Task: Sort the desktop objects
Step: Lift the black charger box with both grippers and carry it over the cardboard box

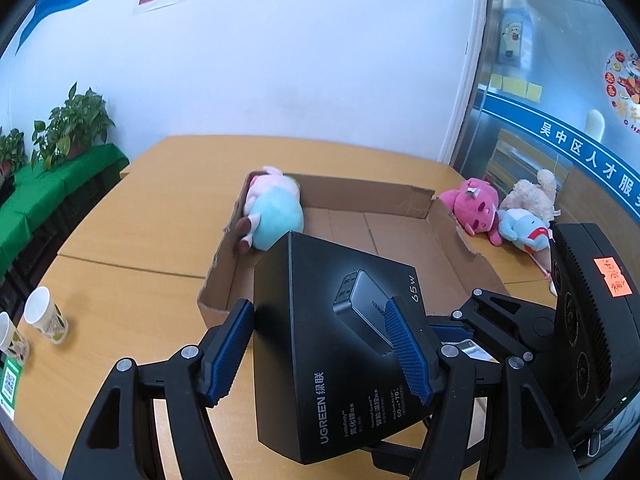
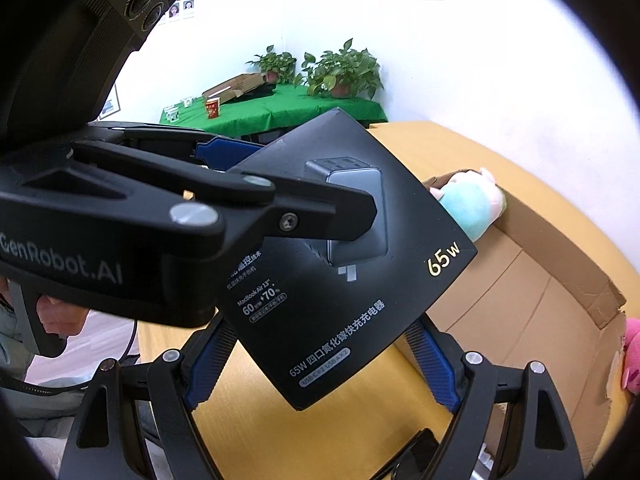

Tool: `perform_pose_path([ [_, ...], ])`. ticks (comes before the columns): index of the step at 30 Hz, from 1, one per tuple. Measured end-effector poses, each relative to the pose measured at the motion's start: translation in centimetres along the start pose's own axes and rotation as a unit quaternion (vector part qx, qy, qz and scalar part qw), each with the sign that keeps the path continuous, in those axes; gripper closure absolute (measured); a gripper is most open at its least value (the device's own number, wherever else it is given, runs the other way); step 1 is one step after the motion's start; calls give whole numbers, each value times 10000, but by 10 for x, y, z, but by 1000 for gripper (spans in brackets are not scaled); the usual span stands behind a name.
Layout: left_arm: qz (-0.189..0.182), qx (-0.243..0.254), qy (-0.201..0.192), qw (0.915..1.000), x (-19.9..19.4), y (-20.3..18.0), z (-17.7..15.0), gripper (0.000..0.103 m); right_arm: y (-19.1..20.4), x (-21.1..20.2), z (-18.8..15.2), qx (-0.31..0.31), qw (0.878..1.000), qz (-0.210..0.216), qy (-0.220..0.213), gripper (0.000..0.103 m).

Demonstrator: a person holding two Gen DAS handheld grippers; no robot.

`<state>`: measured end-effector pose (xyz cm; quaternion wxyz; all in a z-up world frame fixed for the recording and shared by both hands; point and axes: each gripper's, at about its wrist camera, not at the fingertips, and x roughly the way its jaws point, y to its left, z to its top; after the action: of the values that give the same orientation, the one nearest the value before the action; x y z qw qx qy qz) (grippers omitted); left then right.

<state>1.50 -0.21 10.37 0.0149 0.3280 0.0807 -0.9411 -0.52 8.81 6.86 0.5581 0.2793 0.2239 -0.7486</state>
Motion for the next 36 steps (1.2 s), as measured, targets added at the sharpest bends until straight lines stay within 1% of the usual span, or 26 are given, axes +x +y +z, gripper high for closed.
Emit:
perform_pose_path([
  [6, 85, -5, -100, 9999, -4, -1, 9, 38, -3, 1, 8, -29, 9999, -33, -103, 19],
  [12, 207, 78, -76, 9997, 3, -3, 19, 38, -9, 9, 13, -64, 9999, -16, -137, 19],
  [17, 290, 178, 6, 9994, 19, -6, 28, 38, -21, 18, 14, 16, 9999, 12, -138, 19],
  [24, 242, 227, 133, 9994, 46, -5, 40, 38, -43, 27, 10, 143, 9998, 70, -123, 19],
  [29, 214, 260, 146, 9993, 61, -3, 48, 38, -56, 32, 10, 182, 9997, 42, -128, 19],
  [36, 226, 296, 178, 9991, 79, -3, 52, 38, -65, 35, 4, 302, 9995, 25, -63, 19],
])
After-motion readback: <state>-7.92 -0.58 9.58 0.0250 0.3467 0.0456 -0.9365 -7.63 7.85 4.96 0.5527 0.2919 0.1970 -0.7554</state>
